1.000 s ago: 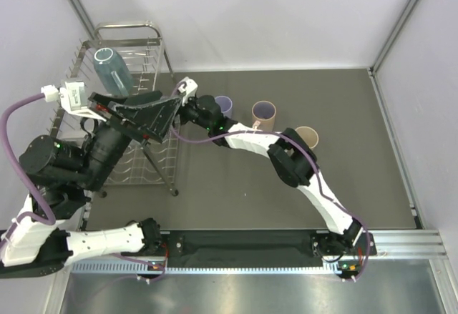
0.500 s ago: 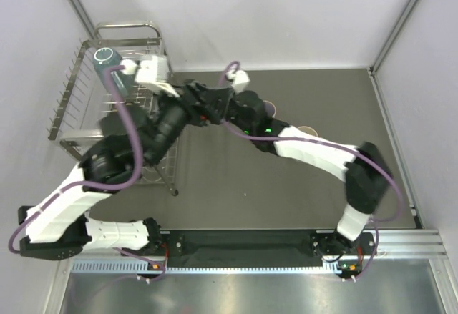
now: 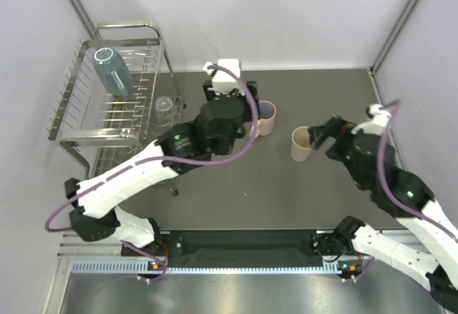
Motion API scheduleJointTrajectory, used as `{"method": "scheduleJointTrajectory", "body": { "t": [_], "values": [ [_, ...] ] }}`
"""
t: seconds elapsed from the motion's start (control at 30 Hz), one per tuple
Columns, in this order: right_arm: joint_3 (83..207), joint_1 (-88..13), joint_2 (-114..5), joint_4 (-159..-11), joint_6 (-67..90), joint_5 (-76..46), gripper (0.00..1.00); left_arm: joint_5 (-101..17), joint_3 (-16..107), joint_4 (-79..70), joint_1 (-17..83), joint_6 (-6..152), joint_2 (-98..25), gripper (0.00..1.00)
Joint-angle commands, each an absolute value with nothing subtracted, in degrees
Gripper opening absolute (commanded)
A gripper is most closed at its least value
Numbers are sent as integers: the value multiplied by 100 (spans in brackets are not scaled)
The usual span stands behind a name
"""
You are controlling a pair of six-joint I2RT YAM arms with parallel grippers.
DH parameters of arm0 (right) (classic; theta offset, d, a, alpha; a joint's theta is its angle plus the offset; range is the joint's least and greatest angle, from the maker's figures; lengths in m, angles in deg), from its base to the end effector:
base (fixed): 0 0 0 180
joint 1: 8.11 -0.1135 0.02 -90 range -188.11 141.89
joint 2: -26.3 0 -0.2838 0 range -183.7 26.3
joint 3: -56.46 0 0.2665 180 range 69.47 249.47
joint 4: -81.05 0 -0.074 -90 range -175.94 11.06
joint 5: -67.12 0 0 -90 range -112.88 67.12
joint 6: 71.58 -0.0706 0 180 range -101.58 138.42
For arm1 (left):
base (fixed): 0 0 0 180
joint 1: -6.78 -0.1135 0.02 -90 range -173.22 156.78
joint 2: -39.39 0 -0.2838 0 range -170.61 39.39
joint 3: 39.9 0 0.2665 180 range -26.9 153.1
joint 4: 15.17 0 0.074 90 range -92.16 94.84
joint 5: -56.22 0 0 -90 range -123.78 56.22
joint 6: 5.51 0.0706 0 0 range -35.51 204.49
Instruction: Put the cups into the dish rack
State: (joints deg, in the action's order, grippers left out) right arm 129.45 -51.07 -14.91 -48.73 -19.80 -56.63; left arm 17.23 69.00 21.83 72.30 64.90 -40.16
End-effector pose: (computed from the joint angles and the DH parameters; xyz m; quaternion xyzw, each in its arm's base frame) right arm 0.1430 0.0796 0.3989 0.1375 0.7827 0.1852 0.5781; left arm 0.1818 -0.2668 0.5075 0.0040 0.7361 -0.1631 0.6569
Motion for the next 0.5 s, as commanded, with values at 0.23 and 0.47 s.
{"method": "scheduleJointTrajectory", "body": {
  "t": [0.23, 0.47],
  "values": [
    [13538, -5083, -490, -2109, -2562, -5329, 100, 1781, 7075, 2754, 6277, 5672, -5254, 68],
    [13802, -5083, -491, -1739, -2553, -5153, 100, 2685, 7224, 3010, 6207, 5154, -5966, 71]
  ]
}}
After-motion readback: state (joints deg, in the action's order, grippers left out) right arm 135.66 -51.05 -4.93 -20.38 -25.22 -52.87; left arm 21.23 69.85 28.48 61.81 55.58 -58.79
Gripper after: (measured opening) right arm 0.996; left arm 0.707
